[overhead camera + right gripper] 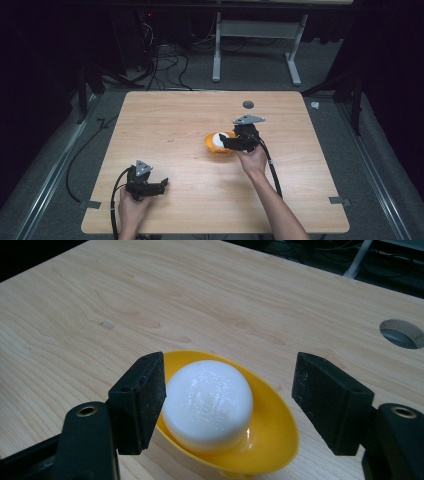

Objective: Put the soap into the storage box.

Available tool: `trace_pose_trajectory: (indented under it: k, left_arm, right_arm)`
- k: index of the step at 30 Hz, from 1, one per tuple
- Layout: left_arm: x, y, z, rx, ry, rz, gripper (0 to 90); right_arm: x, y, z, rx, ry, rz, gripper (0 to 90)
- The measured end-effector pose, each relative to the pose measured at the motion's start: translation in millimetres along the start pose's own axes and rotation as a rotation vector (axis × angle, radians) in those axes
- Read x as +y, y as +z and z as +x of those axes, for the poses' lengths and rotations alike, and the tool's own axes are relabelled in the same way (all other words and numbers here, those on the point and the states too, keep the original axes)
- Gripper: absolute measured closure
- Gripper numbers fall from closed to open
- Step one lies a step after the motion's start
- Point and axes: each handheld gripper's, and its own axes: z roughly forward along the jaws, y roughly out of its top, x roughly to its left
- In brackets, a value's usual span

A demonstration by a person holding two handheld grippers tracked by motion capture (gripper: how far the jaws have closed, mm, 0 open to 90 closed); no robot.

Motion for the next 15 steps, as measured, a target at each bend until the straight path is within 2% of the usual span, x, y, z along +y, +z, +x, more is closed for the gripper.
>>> trace_pose_trajectory:
  k: [15]
  left_arm:
    - [0.0,0.0,0.0,0.000,0.000,0.000,10.3]
  right_arm:
    - [-2.5,-25.9,-14.1,-0.007,0.020,-0.044,28.1]
